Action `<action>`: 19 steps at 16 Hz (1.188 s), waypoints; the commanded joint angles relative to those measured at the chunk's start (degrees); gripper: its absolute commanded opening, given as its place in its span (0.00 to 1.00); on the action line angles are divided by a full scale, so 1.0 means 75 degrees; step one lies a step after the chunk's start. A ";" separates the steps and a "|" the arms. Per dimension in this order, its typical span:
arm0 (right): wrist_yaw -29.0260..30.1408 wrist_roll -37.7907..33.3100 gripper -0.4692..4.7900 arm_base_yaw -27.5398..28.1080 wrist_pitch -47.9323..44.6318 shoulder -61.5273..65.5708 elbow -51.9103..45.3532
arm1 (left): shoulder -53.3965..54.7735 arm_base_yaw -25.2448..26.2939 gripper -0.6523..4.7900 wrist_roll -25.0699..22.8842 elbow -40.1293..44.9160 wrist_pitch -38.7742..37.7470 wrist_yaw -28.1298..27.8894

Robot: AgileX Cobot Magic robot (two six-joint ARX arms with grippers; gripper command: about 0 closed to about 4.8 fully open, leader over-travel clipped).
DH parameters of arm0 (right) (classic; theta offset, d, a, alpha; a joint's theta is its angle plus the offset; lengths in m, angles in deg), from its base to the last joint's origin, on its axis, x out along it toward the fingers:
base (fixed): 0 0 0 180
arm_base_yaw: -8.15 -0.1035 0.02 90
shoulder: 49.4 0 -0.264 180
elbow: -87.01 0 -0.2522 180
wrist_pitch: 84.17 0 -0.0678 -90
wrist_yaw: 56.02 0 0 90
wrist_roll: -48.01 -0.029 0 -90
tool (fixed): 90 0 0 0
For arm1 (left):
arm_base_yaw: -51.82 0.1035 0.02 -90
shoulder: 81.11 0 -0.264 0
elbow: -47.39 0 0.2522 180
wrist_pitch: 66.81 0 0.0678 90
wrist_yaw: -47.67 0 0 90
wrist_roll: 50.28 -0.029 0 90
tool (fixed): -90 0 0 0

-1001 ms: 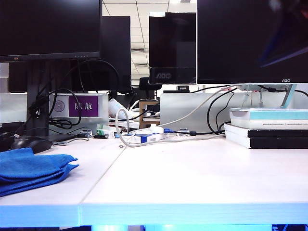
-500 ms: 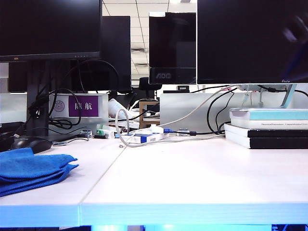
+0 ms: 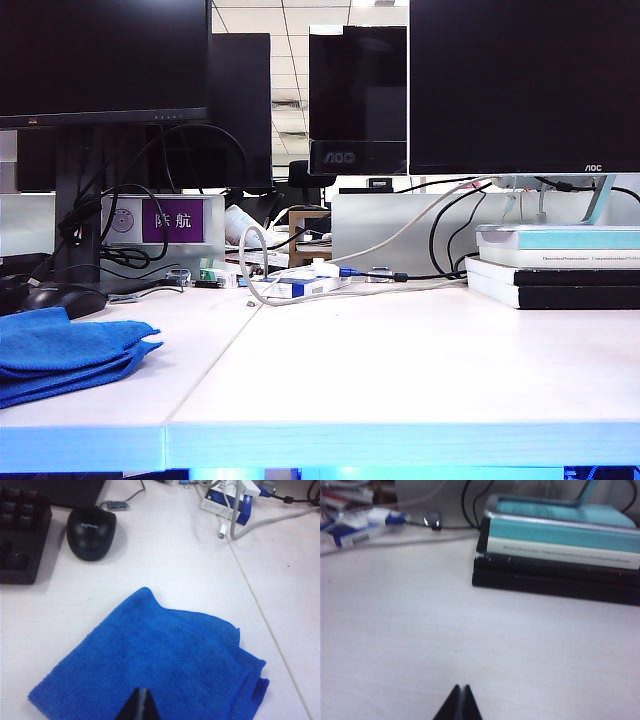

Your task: Wipe the table from right to left using the rag.

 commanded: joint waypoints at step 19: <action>0.1690 -0.0816 0.09 0.1836 0.0691 -0.0452 -0.0050 | -0.0035 0.0000 0.11 0.0020 -0.0017 0.0082 0.0009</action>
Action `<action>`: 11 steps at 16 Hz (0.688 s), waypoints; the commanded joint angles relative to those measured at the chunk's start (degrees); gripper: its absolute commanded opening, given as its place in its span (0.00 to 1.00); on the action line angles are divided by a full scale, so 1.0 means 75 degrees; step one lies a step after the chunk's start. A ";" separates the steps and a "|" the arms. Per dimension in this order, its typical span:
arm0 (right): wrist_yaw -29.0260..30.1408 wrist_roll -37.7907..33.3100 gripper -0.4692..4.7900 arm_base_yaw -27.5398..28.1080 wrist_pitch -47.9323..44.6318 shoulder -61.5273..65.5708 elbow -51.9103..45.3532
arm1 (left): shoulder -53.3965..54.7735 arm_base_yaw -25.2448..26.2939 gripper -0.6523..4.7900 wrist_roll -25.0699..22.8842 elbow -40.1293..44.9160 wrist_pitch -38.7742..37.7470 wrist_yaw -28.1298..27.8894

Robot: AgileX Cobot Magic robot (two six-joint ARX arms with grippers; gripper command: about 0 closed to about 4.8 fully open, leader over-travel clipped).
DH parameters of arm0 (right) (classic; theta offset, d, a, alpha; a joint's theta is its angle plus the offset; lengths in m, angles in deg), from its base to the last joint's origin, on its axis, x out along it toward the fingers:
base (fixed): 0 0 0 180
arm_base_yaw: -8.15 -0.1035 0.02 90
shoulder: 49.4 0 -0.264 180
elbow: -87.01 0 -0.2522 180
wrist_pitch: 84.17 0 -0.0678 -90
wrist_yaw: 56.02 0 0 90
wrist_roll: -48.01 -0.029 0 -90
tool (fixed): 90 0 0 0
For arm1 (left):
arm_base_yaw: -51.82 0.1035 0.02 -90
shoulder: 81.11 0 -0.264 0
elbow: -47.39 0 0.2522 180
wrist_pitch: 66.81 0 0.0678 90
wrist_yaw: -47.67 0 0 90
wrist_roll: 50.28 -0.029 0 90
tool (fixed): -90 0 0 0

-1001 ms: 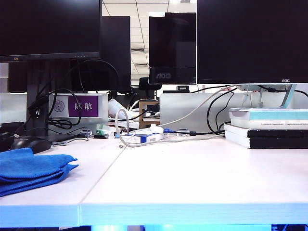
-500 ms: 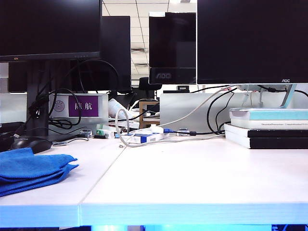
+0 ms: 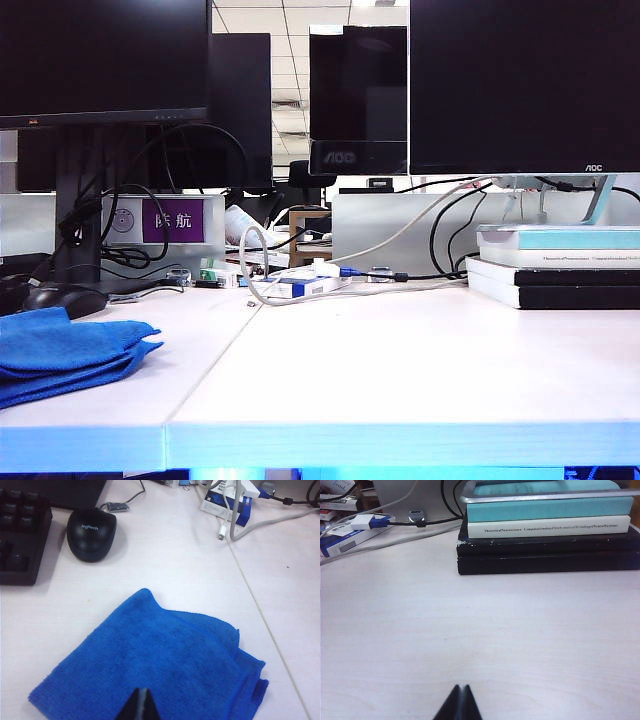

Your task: Wipe the table from right to left using the rag.

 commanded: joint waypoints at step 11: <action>-0.0003 -0.0029 0.09 -0.0003 -0.0044 -0.0009 -0.0050 | -0.1075 0.0405 0.11 0.0020 0.0280 -0.0819 -0.1329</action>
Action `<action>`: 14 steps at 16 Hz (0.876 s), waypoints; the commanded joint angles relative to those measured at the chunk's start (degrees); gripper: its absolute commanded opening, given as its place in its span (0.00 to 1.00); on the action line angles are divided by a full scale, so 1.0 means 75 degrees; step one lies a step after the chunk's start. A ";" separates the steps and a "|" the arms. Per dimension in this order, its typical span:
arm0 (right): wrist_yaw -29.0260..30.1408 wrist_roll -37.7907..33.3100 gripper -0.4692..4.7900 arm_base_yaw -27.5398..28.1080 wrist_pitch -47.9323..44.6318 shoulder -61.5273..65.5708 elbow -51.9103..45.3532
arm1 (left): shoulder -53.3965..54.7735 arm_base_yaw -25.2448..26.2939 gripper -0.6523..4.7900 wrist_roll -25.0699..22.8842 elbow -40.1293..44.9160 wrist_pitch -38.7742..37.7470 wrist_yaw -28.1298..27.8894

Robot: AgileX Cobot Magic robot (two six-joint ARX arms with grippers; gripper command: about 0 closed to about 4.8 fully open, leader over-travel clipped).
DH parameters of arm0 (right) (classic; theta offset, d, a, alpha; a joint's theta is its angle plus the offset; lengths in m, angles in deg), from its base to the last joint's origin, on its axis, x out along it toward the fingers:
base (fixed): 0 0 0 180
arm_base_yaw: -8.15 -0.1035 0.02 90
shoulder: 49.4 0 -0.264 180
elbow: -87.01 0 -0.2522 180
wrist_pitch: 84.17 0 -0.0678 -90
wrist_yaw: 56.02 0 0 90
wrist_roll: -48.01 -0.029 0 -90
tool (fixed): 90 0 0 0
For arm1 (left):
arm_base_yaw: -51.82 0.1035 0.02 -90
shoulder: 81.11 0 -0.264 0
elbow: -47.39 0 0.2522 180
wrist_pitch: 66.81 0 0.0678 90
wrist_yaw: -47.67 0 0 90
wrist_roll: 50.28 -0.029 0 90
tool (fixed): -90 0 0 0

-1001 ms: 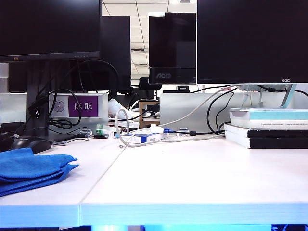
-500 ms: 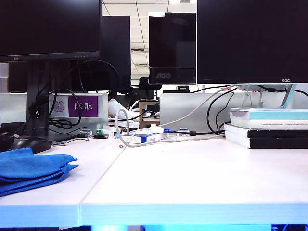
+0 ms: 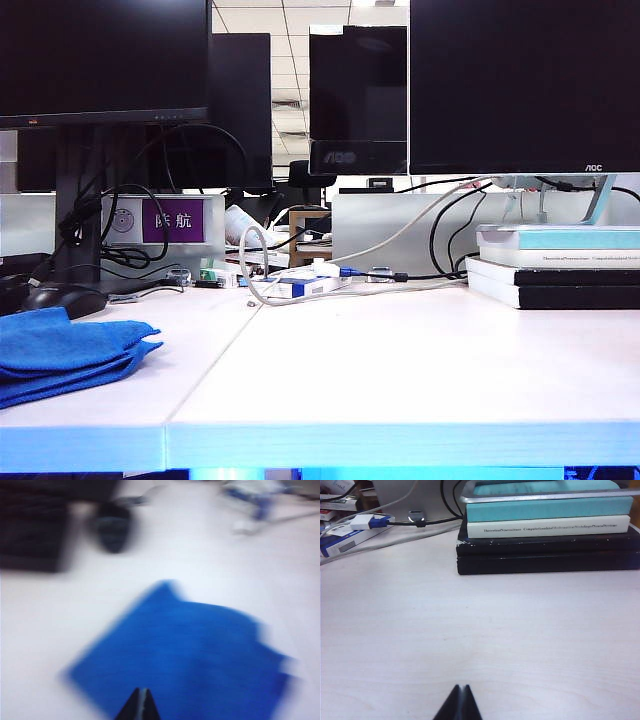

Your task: Wipe the table from right to left using the rag.

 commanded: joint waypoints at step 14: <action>0.0003 -0.0029 0.09 -0.0003 -0.0055 -0.0009 -0.0050 | -0.1291 0.1198 0.11 -0.0425 0.0632 -0.0146 -0.1431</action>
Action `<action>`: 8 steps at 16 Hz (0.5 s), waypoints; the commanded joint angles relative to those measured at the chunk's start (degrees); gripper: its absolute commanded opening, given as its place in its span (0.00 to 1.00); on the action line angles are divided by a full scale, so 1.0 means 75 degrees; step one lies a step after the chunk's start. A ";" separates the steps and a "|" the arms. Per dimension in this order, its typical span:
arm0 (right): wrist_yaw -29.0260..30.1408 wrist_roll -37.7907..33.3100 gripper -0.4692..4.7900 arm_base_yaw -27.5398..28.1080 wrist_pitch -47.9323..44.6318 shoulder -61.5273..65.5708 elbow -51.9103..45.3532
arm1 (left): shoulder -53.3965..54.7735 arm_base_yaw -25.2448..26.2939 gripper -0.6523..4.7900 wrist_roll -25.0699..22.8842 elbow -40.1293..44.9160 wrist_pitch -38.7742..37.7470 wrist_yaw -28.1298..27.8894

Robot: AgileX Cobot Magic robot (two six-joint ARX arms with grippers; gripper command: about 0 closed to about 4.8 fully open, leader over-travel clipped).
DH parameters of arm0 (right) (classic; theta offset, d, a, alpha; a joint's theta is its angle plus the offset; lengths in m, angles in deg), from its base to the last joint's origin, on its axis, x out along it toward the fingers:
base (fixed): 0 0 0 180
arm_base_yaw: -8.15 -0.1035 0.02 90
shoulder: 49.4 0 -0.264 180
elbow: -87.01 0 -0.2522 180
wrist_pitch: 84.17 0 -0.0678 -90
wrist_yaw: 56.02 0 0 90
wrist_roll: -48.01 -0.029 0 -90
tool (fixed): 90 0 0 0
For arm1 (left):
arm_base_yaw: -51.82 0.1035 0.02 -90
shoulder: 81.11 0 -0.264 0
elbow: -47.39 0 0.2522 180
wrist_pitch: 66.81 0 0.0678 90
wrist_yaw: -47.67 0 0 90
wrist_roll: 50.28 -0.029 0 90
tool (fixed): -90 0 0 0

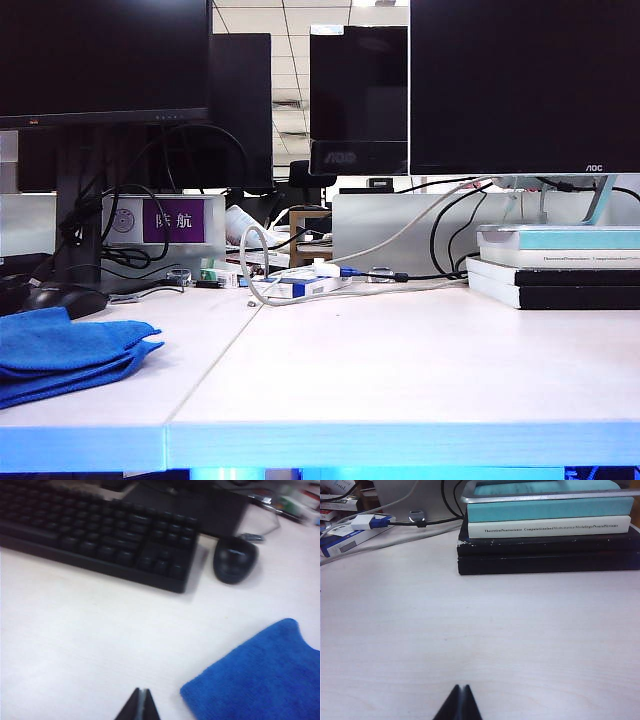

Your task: Wipe the table from right to left using the rag.

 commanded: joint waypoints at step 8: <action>0.0003 -0.0026 0.09 0.0000 -0.0052 -0.0009 -0.0050 | -0.0015 -0.0035 0.11 -0.1323 0.0026 -0.0061 0.1311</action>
